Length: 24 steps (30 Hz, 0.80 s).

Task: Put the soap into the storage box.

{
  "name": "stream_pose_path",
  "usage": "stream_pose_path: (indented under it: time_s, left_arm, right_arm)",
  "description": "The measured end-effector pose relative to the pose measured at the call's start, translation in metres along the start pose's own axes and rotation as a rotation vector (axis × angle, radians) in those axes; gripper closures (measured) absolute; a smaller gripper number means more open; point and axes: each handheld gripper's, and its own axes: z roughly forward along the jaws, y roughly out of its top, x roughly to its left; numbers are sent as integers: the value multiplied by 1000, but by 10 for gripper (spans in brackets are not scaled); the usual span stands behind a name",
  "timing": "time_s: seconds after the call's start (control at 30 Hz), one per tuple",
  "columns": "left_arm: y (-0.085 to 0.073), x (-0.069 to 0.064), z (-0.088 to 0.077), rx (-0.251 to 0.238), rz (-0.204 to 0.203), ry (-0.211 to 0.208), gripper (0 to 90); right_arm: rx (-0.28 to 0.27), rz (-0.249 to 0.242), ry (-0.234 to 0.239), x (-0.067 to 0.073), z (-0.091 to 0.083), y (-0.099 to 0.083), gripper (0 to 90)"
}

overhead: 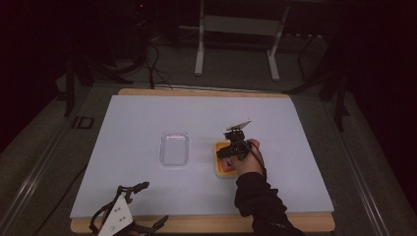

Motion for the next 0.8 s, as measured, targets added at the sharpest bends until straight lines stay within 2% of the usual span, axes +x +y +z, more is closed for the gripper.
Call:
stream_pose_path:
  time_s: [0.1,0.13,0.2,0.23,0.27,0.33,0.37,0.4,0.5,0.53,0.57,0.6,0.67,0.73,0.8]
  left_arm:
    - [0,0,0,3,1,-1,9]
    - [0,0,0,1,0,-1,9]
    - [0,0,1,2,0,-2,9]
    - [0,0,1,3,-1,-2,9]
    - [-1,0,1,5,-2,-3,9]
    - [-1,0,2,7,-1,-3,9]
    - [-1,0,2,7,-1,-3,9]
    - [-1,0,2,9,0,-4,9]
    - [-1,0,2,12,0,-3,9]
    - [-1,0,2,12,0,-3,9]
    - [-1,0,3,13,-1,-3,9]
    - [-1,0,3,13,-2,-3,9]
    - [-1,0,3,15,-2,-4,9]
    - [-1,0,3,16,2,-5,9]
    - [-1,1,3,17,2,-4,9]
  right_arm:
    - [-2,-11,12,-3,-4,1,274]
    - [0,-35,32,-5,-9,2,230]
    - [-3,-41,37,-6,-10,2,212]
    - [-12,-78,64,-9,-15,0,140]
    - [-12,-95,80,-10,-17,0,120]
    - [-16,-133,98,-12,-20,-2,127]
    - [-16,-133,98,-12,-20,-2,127]
    - [-33,-210,114,-14,-22,-5,113]
    - [-52,-282,155,-18,-26,-10,113]
    - [-52,-282,155,-18,-26,-10,113]
    - [-52,-339,167,-21,-27,-13,114]
    - [-55,-360,180,-23,-27,-14,115]
    - [-53,-386,202,-26,-29,-18,116]
    - [-61,-419,199,-29,-31,-23,117]
    - [-57,-420,199,-33,-32,-26,118]
